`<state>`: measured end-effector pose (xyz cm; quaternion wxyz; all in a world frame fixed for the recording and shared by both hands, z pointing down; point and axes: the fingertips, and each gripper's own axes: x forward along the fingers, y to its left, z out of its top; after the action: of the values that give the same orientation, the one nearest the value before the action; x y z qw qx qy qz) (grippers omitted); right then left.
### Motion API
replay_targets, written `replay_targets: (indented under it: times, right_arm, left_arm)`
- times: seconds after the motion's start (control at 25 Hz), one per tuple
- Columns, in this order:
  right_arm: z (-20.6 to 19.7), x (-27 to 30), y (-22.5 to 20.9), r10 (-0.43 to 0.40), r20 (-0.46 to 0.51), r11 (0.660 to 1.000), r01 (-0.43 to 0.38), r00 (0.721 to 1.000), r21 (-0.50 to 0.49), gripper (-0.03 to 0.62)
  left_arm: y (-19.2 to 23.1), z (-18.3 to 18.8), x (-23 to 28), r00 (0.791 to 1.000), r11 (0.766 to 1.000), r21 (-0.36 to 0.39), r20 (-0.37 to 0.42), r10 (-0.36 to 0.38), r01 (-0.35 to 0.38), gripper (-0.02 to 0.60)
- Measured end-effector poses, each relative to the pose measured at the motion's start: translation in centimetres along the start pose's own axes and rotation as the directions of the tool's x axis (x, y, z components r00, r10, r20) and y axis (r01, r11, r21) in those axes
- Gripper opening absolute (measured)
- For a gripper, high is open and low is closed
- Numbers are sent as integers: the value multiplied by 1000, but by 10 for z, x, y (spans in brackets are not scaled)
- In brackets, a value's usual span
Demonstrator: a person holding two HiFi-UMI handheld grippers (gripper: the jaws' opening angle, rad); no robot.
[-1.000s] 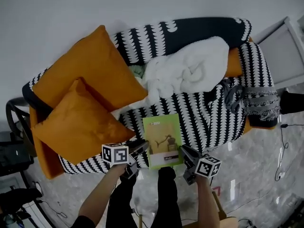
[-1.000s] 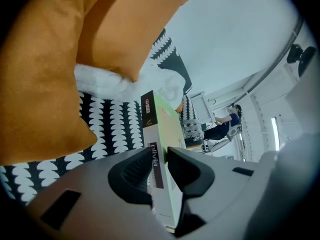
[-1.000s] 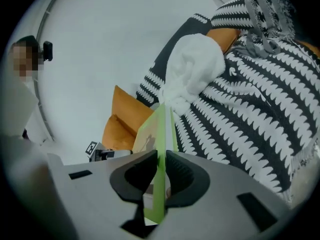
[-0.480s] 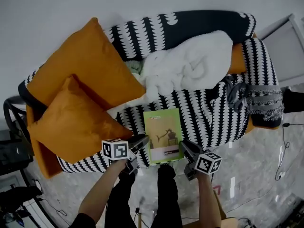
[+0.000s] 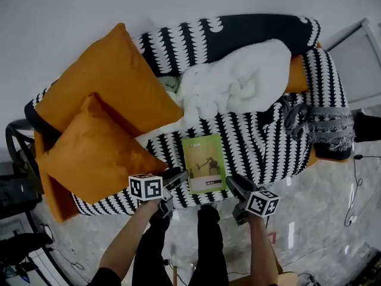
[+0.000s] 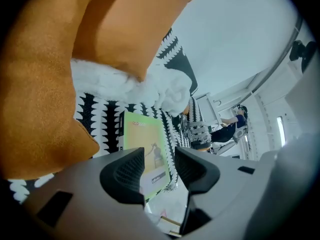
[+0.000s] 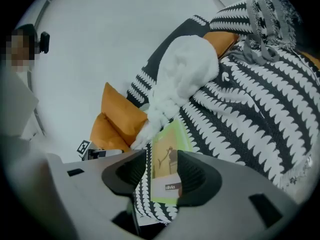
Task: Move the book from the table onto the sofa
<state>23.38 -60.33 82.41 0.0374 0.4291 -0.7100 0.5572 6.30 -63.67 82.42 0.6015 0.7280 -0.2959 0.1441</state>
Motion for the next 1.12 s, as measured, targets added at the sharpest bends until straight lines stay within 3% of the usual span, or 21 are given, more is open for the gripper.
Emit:
replay_targets:
  times: [0.08, 0.28, 0.56, 0.88, 1.12]
  right_arm:
    - [2, -6, 12, 17, 0, 1000, -17, 1000, -1, 204]
    - [8, -18, 34, 35, 17, 999, -35, 999, 4, 50]
    - [11, -28, 66, 46, 41, 999, -46, 998, -23, 23]
    - [38, -61, 148, 46, 156, 995, -32, 987, -93, 23]
    - [70, -104, 229, 100, 260, 970, -36, 961, -239, 23]
  left_arm:
    - [-13, -1, -7, 1000, 1000, 1, 2, -23, 23, 170]
    - [-33, -2, -21, 999, 999, 23, 23, -46, 46, 40]
    - [-58, 1, -41, 995, 996, 44, 47, -86, 84, 15]
    - [-130, 18, -101, 986, 967, 247, 137, -98, 62, 15]
    - [-200, 34, -150, 976, 903, 430, 197, -96, 2, 15]
